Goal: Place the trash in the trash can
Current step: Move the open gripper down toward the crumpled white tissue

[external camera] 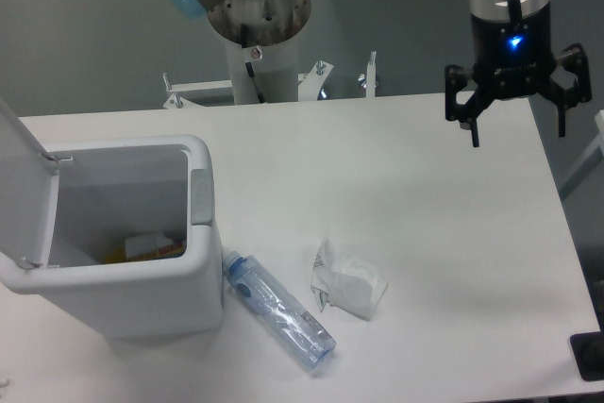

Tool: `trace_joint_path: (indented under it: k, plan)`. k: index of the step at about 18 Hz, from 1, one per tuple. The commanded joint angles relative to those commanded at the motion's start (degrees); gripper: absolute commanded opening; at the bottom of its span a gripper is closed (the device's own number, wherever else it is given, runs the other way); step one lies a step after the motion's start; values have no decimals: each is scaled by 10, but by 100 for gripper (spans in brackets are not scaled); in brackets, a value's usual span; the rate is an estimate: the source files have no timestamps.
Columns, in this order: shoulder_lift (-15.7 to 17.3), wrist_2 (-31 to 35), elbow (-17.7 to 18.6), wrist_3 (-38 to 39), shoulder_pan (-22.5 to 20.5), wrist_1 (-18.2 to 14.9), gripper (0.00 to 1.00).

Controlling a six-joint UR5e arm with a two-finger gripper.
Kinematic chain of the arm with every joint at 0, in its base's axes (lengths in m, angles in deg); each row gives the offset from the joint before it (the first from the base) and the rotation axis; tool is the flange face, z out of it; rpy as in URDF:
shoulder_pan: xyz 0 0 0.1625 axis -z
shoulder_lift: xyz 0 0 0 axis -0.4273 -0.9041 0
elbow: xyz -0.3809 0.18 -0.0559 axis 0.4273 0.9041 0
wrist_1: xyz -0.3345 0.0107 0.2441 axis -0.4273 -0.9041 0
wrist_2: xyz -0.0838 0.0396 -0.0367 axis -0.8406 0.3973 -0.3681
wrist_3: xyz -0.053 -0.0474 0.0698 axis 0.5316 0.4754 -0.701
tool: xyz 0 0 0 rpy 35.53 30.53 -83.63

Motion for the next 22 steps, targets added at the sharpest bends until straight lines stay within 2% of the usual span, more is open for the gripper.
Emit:
trace_joint_path:
  k: [11,15,19,22]
  plan:
    - [-5,-7,4,10,3,4,100]
    - [-4,-7,39,6,4,11,100]
    - [-4,-5,79,9,8,49,100]
    - [-4,-5,104,11,13,54,100]
